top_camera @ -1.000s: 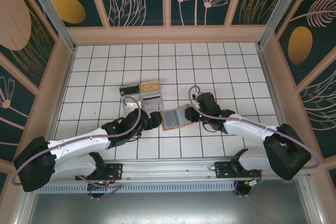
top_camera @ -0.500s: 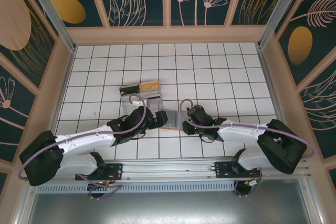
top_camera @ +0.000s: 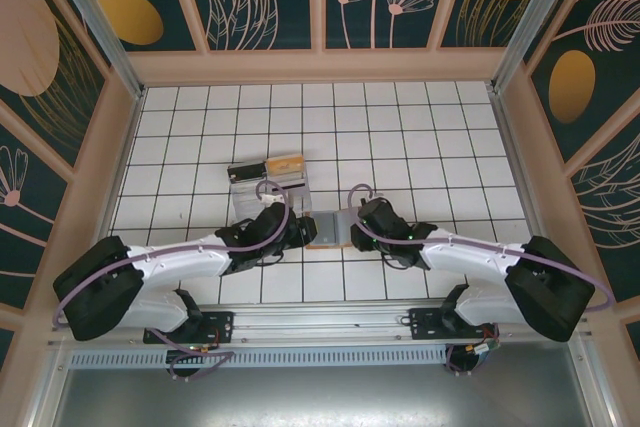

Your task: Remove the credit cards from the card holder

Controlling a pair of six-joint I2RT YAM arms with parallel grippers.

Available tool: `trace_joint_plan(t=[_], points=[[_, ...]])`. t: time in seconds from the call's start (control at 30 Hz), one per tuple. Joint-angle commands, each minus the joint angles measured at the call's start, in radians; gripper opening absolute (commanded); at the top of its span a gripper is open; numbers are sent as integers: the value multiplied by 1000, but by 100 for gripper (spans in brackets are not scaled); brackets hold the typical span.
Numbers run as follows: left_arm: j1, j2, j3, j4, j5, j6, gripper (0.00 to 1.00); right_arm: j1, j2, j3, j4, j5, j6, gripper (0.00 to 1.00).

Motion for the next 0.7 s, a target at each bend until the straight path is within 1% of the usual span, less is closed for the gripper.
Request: trace_joint_plan(t=[0.0,0.1,0.2,0.33,0.47,0.67], points=[[3,26,33,32,3,6,46,-23,13,20,-17,0,-12,30],[2,41,39,32,5,5,45,-32,28,28,-17,1,-21,31],[2,60,42,39,11,3,48,-52,47,29,-3,-25,-31,31],[3,87,42,67,27,-7,47,-62,85,14,25,-48,-31,29],[2,120,42,96,45,-15,43,-61,115,-9,55,-68,-16,27],[3,166,48,110,57,-19,41,-58,116,-25,67,-75,0,26]])
